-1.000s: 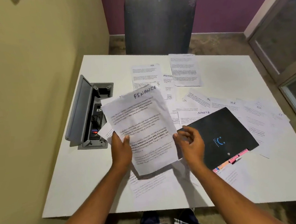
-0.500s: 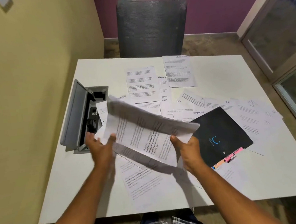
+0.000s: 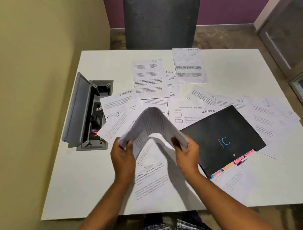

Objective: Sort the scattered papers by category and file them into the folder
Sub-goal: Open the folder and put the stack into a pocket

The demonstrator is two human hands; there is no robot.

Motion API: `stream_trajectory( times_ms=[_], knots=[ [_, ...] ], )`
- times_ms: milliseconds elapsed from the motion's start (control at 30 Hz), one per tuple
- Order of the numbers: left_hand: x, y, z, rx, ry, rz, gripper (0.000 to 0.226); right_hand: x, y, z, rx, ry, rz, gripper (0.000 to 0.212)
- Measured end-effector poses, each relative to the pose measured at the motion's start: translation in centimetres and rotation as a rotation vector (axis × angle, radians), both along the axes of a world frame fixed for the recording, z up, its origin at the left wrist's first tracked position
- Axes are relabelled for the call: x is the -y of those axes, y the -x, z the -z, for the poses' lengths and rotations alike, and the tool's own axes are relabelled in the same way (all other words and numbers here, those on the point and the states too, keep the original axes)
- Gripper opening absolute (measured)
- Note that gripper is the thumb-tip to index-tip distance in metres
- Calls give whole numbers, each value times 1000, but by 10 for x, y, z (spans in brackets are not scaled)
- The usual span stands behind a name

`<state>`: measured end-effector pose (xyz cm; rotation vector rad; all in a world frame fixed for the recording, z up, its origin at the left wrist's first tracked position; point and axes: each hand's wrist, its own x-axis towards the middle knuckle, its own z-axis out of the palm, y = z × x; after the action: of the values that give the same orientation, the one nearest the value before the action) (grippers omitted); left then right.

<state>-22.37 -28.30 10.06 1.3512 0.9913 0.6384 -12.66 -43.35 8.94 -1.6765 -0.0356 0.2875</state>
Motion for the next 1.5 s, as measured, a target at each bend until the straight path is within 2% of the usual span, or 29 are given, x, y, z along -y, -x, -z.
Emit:
stream_trajectory(
  times_ms=[100,200,367,500,633,767,833,900,967,1033,1067,1133,1200,1233,1267,1333,1400,1467,1500],
  knots=[
    [17,11,24,-101,12,-32,20,-7,18,19,-25,8,17,23],
    [24,18,39,-217,-9,-10,26,-8,26,40,-106,68,86,23],
    [22,21,52,-270,-49,42,27,-6,20,49,-211,84,196,24],
    [24,19,59,-285,-70,65,23,1,16,60,-288,141,205,22],
    [0,14,54,-346,-177,60,25,11,-1,62,-223,209,155,21],
    [-50,6,31,-415,-263,257,23,32,-41,37,-207,200,-30,20],
    [-69,1,13,-473,-303,355,25,43,-60,21,-259,152,-105,32],
    [-82,-5,-2,-500,-380,423,27,46,-77,8,-170,167,-137,58],
    [-89,-10,-16,-504,-449,490,25,37,-91,-8,77,351,-207,81],
    [-91,-17,-30,-521,-532,572,21,19,-99,-31,352,506,-365,88],
    [-90,-21,-36,-526,-588,614,18,7,-100,-42,431,537,-488,86],
    [-87,-29,-51,-522,-707,700,7,-14,-99,-63,466,548,-733,75],
    [-83,-36,-64,-515,-820,778,5,-31,-97,-73,492,600,-839,45],
    [-82,-39,-70,-526,-873,796,6,-36,-98,-76,539,647,-835,25],
    [-80,-40,-76,-520,-928,796,8,-38,-99,-77,565,694,-810,19],
    [-74,-40,-83,-479,-1026,766,14,-35,-98,-76,569,705,-764,27],
    [-69,-35,-85,-394,-1058,675,14,-25,-95,-71,535,588,-702,24],
    [-64,-25,-79,-317,-999,479,27,-12,-93,-62,456,482,-604,26],
    [-62,-20,-75,-272,-904,333,44,-5,-92,-59,405,442,-556,28]
  ],
)
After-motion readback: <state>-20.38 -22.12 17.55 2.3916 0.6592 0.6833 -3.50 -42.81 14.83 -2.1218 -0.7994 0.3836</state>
